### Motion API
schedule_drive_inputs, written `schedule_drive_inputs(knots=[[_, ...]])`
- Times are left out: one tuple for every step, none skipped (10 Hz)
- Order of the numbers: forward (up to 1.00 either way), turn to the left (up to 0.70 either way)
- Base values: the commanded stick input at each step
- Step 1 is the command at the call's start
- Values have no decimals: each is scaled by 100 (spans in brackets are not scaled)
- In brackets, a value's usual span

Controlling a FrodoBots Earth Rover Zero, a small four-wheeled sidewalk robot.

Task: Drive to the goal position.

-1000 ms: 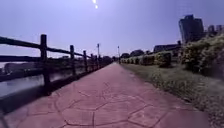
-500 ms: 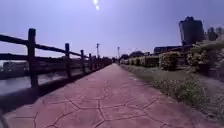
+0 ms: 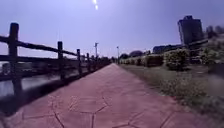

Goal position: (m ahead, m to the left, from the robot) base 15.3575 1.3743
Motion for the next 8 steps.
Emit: schedule_drive_inputs(knots=[[100,1],[100,1],[100,1],[100,1],[100,1],[100,1],[100,25],[100,33]])
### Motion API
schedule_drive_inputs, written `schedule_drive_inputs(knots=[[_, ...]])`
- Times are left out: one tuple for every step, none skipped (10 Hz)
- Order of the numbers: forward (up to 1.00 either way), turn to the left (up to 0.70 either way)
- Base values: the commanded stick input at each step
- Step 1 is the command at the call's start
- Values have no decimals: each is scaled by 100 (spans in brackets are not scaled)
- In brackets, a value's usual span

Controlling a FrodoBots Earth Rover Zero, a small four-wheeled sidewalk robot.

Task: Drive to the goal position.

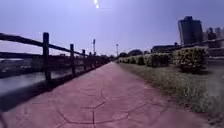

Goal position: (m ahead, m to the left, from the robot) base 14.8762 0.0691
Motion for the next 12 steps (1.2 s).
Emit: schedule_drive_inputs(knots=[[100,9],[100,1],[100,1],[100,1],[100,1],[100,1],[100,1],[100,1],[100,1],[100,1],[100,1],[100,1]])
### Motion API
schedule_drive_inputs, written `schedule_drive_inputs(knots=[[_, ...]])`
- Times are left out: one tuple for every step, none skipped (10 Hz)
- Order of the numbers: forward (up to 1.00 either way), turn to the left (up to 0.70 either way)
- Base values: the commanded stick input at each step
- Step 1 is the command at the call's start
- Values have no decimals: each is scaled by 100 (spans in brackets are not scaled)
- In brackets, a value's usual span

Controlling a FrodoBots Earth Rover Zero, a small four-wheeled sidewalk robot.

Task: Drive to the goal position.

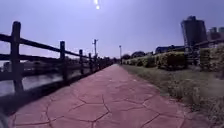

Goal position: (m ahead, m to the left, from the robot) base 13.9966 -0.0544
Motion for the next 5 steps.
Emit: schedule_drive_inputs(knots=[[100,1],[100,1],[100,1],[100,1],[100,1]])
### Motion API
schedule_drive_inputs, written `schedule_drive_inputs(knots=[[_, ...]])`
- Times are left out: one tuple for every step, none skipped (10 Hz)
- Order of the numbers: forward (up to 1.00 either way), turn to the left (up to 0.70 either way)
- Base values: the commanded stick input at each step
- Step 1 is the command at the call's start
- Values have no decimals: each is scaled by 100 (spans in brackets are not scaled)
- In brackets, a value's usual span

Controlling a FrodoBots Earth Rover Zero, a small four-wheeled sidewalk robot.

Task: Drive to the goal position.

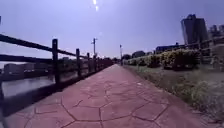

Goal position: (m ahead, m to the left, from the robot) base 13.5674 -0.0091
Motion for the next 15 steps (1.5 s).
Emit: schedule_drive_inputs(knots=[[100,1],[100,1],[100,1],[100,1],[100,1],[100,1],[100,1],[100,1],[100,1],[100,1],[100,1],[100,1],[100,1],[100,24],[100,24]])
